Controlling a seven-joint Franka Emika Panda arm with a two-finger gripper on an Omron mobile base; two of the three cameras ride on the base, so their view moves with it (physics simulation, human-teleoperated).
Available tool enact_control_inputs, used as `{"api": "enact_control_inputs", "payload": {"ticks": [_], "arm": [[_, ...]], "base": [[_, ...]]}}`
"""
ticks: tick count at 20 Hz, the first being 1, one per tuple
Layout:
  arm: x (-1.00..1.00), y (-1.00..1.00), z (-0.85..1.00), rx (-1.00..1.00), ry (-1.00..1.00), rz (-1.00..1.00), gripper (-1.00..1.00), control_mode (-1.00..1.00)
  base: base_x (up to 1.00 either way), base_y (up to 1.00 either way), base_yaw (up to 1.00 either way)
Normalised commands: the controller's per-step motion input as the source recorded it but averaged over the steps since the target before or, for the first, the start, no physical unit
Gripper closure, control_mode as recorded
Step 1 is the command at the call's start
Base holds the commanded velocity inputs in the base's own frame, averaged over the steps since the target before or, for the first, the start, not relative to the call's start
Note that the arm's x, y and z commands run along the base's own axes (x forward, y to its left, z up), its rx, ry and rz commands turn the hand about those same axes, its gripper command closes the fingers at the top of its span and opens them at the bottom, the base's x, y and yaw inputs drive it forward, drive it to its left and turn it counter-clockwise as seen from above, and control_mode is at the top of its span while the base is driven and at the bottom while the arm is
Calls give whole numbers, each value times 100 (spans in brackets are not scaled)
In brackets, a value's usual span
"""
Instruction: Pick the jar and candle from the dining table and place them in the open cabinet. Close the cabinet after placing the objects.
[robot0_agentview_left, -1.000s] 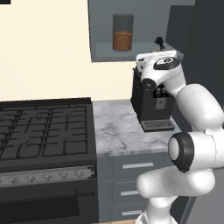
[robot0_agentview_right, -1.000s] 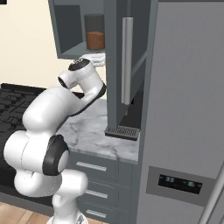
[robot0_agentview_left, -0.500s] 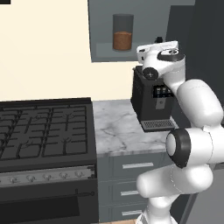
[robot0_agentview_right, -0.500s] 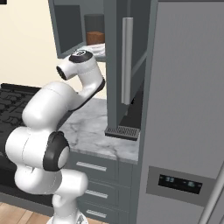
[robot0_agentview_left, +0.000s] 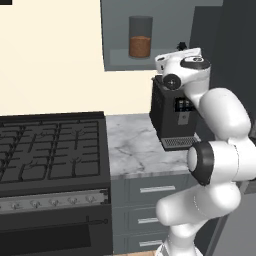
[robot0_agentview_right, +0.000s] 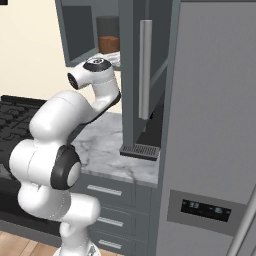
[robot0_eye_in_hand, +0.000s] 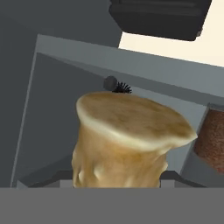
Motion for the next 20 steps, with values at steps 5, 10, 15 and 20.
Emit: {"api": "enact_control_inputs", "payload": {"ticks": [5,10,15,20], "arm": [[42,0,-11,0,8,1,100,-100],[50,0,-5,0,2,1,100,-100],[48,-2,0,0,0,2,100,-100],[45,-7,-1,0,0,3,100,-100]], "base": [[0,0,0],[0,0,0],[0,0,0],[0,0,0]]}}
